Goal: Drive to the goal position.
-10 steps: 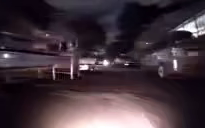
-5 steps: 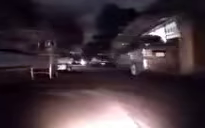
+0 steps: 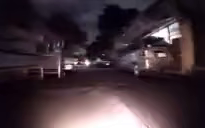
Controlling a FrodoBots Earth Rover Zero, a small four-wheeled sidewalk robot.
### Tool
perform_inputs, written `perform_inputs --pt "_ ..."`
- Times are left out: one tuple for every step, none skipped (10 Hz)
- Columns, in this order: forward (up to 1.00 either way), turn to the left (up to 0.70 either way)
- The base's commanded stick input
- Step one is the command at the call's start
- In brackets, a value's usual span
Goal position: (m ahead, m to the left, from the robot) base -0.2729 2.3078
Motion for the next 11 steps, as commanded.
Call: perform_inputs --pt "-0.50 -0.27" --pt "-0.50 -0.27" --pt "-0.50 -0.27" --pt "-0.50 -0.27" --pt "-0.50 -0.27" --pt "-0.50 -0.27" --pt "-0.50 -0.27" --pt "-0.50 -0.27" --pt "-0.50 -0.27" --pt "-0.50 -0.27" --pt "-0.50 -0.27"
